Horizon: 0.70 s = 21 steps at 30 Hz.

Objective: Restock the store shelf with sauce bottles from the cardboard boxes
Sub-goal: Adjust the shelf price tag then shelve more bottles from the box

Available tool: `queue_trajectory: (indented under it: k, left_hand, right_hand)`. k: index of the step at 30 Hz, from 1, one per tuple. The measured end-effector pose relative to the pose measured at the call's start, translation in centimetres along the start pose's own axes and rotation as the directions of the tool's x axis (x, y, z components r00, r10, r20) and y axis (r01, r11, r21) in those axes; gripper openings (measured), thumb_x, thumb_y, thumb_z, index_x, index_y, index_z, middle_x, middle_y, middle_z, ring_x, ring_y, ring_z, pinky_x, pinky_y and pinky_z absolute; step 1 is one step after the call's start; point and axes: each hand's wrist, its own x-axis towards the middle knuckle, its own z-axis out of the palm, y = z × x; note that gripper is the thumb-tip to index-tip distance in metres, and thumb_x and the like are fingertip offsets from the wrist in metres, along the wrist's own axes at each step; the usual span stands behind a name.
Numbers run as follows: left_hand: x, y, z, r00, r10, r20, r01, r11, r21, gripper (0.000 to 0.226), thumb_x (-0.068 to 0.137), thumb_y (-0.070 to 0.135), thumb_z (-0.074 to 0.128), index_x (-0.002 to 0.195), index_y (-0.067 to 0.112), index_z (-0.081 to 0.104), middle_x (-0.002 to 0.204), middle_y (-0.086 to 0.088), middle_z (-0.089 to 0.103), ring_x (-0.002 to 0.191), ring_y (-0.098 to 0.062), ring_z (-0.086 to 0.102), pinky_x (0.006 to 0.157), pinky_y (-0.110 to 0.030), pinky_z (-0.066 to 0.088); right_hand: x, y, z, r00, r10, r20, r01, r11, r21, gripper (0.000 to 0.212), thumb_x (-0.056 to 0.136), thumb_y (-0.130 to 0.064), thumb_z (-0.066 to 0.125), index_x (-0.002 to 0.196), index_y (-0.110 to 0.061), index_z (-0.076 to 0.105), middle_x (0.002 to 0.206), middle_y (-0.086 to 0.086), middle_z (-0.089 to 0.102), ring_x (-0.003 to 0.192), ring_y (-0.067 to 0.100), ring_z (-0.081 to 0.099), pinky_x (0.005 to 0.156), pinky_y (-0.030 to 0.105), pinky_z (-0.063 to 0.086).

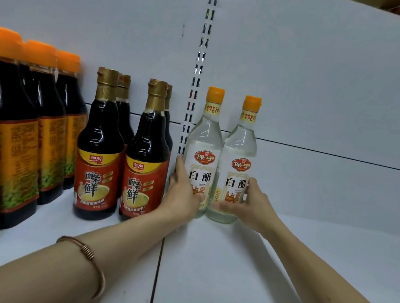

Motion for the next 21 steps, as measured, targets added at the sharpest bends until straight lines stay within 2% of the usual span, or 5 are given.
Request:
queue_trajectory:
  k: [3, 6, 10, 14, 21]
  left_hand:
    - [0.1, 0.0, 0.0, 1.0, 0.011, -0.022, -0.011, 0.999, 0.037, 0.099, 0.09, 0.002, 0.062, 0.153, 0.024, -0.011, 0.156, -0.008, 0.006, 0.135, -0.022, 0.037, 0.107, -0.036, 0.037]
    - [0.6, -0.2, 0.2, 0.999, 0.014, -0.042, -0.011, 0.998, 0.069, 0.098, 0.089, 0.004, 0.063, 0.153, 0.022, -0.008, 0.154, -0.01, 0.005, 0.137, -0.024, 0.033, 0.113, -0.037, 0.033]
    - [1.3, -0.6, 0.7, 0.997, 0.01, -0.075, -0.003, 0.996, 0.086, 0.098, 0.091, 0.005, 0.061, 0.153, 0.022, -0.012, 0.152, -0.009, 0.006, 0.138, -0.026, 0.032, 0.113, -0.041, 0.034]
    - [1.5, -1.4, 0.5, 0.997, 0.05, -0.065, -0.041, 0.991, 0.13, 0.094, 0.094, 0.004, 0.056, 0.152, 0.021, -0.016, 0.151, -0.009, 0.01, 0.137, -0.025, 0.033, 0.111, -0.034, 0.032]
    - [1.9, -1.9, 0.8, 0.995, 0.071, -0.075, -0.057, 0.982, 0.183, 0.094, 0.094, 0.005, 0.055, 0.151, 0.019, -0.018, 0.154, -0.007, 0.007, 0.142, -0.024, 0.024, 0.115, -0.036, 0.027]
  right_hand:
    - [0.4, 0.5, 0.3, 1.0, 0.0, 0.007, 0.0, 1.0, 0.021, 0.065, 0.071, -0.022, 0.086, 0.117, -0.019, 0.04, 0.113, -0.004, 0.057, 0.104, 0.018, 0.061, 0.092, 0.034, 0.052]
    - [1.1, 0.3, 0.7, 1.0, 0.003, -0.017, -0.003, 1.0, 0.008, 0.073, 0.064, -0.03, 0.09, 0.119, -0.019, 0.042, 0.118, 0.0, 0.042, 0.108, 0.018, 0.054, 0.1, 0.037, 0.048]
    - [3.2, 1.6, 1.1, 1.0, -0.016, -0.024, 0.016, 1.0, -0.004, 0.098, 0.034, -0.058, 0.085, 0.118, -0.023, 0.048, 0.118, 0.002, 0.055, 0.106, 0.019, 0.06, 0.094, 0.043, 0.053]
    - [3.1, 1.7, 1.5, 0.996, -0.04, -0.076, 0.041, 0.999, 0.004, 0.088, 0.046, -0.051, 0.088, 0.117, -0.022, 0.044, 0.118, 0.002, 0.052, 0.104, 0.019, 0.062, 0.089, 0.04, 0.055]
    - [3.7, 2.3, 2.0, 0.995, -0.074, -0.066, 0.073, 0.997, -0.019, 0.096, 0.041, -0.063, 0.078, 0.118, -0.021, 0.041, 0.118, 0.002, 0.051, 0.103, 0.019, 0.062, 0.089, 0.045, 0.055]
